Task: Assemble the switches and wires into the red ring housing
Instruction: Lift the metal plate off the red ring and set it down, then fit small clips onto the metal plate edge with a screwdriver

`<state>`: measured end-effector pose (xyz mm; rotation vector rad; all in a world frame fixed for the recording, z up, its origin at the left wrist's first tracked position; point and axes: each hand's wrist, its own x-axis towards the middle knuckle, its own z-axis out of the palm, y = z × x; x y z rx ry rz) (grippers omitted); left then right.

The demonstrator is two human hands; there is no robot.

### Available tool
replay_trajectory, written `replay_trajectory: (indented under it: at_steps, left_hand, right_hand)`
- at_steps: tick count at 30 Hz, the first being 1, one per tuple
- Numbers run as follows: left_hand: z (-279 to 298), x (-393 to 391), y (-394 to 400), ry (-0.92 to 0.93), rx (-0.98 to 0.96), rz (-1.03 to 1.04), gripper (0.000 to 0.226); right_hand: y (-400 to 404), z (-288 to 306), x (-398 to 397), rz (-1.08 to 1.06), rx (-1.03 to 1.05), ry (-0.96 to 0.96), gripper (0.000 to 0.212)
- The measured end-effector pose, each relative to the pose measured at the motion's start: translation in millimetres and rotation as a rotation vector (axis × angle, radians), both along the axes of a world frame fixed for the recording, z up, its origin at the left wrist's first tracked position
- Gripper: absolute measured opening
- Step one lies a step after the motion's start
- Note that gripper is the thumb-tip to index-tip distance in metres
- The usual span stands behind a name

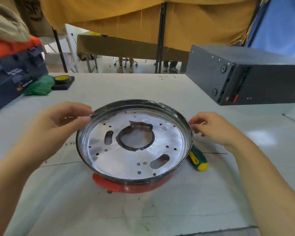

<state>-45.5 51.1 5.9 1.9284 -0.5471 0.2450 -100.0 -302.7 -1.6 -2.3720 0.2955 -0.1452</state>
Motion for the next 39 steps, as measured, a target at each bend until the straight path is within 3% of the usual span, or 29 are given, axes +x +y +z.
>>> replay_trajectory:
  at_steps: [5, 12, 15, 20, 22, 26, 34, 39]
  left_hand:
    - [-20.5, 8.1, 35.4, 0.111, -0.002, 0.2, 0.025]
    - [-22.8, 21.8, 41.7, 0.187, 0.107, 0.299, 0.014]
    - [-19.3, 29.5, 42.0, 0.217, 0.138, 0.309, 0.011]
    - [-17.7, 40.5, 41.1, 0.214, 0.265, 0.329, 0.015]
    - [-25.0, 40.5, 40.1, 0.231, 0.323, 0.331, 0.014]
    - [-33.4, 35.4, 40.7, 0.215, 0.474, 0.26, 0.01]
    - [-27.7, 25.0, 48.6, 0.174, 0.528, 0.164, 0.008]
    - [-29.5, 24.8, 45.2, 0.13, 0.588, 0.159, 0.024]
  right_hand:
    - [5.0, -7.4, 21.9, 0.004, -0.253, 0.108, 0.012]
    - [13.7, -9.6, 40.7, -0.027, -0.432, 0.202, 0.011]
    - [8.7, -13.7, 39.6, -0.093, -0.24, 0.117, 0.01]
    - [-0.7, -16.3, 31.3, -0.148, 0.314, -0.071, 0.02]
    - [-0.2, -15.9, 28.9, -0.178, 0.435, -0.099, 0.021]
    - [3.2, -16.4, 31.0, -0.229, 0.486, -0.081, 0.018]
    - [9.0, -15.5, 24.2, -0.23, 0.584, -0.142, 0.021]
    - [14.6, -15.3, 24.9, -0.226, 0.651, -0.156, 0.018]
